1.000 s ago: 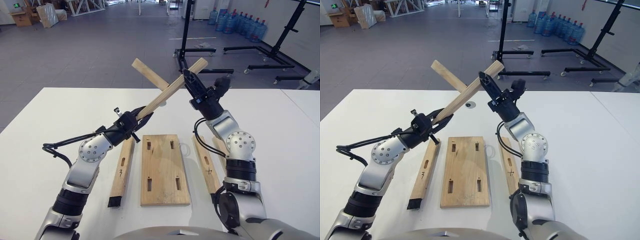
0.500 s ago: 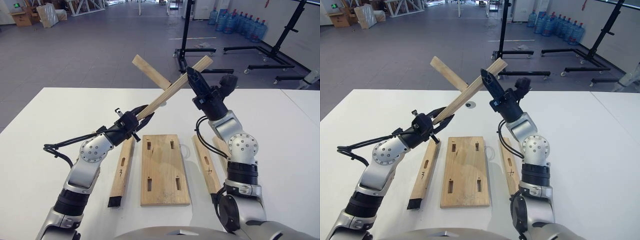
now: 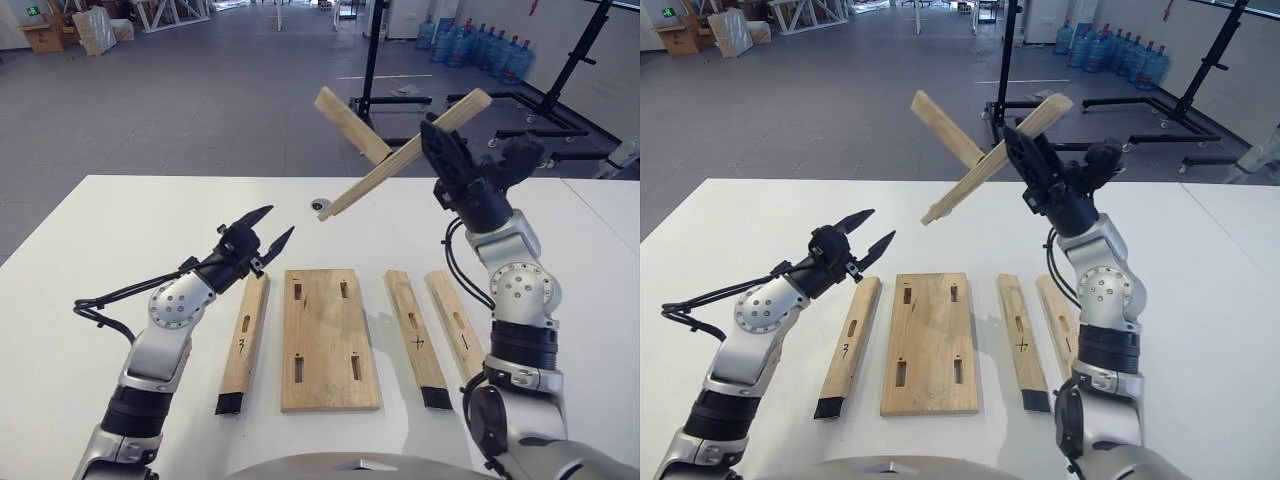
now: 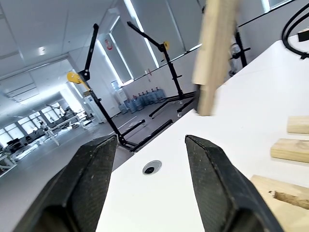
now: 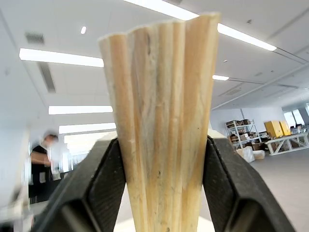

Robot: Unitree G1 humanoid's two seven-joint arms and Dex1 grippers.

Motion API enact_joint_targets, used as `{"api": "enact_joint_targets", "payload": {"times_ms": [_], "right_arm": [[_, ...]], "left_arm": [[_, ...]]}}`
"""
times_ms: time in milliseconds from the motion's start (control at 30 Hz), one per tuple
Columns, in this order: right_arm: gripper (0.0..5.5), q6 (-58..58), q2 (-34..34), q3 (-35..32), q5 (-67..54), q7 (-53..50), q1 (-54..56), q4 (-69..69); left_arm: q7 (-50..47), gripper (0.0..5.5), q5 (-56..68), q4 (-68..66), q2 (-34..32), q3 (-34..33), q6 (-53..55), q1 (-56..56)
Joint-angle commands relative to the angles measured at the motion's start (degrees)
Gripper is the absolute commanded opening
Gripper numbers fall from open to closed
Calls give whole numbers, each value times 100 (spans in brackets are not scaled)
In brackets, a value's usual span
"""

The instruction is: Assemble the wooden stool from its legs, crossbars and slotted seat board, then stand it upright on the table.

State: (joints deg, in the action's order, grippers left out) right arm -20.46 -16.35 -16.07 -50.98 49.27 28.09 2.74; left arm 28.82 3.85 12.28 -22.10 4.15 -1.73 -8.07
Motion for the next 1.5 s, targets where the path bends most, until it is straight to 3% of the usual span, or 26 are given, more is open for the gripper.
{"api": "enact_joint_targets", "payload": {"times_ms": [33, 233, 467, 967, 1500], "right_arm": [[209, 246, -670, 386, 602, 1017, -186, -213], [209, 831, -1012, 755, 1169, 2172, -221, -769], [209, 1173, -946, 902, 1342, 2846, 41, -1407], [208, 1927, -651, 1304, 1871, 3537, 454, -2515], [208, 991, -938, 1489, 1686, 4104, 293, -2197]], "left_arm": [[-19, 255, 151, -102, -73, -243, 157, 132], [-124, 255, 558, -461, 6, -685, 445, -5], [-143, 255, 796, -1177, -126, -1177, 507, -405], [-87, 255, 751, -1309, -83, -1047, 381, -385], [-247, 255, 725, -1244, 19, -987, 347, -298]]}}
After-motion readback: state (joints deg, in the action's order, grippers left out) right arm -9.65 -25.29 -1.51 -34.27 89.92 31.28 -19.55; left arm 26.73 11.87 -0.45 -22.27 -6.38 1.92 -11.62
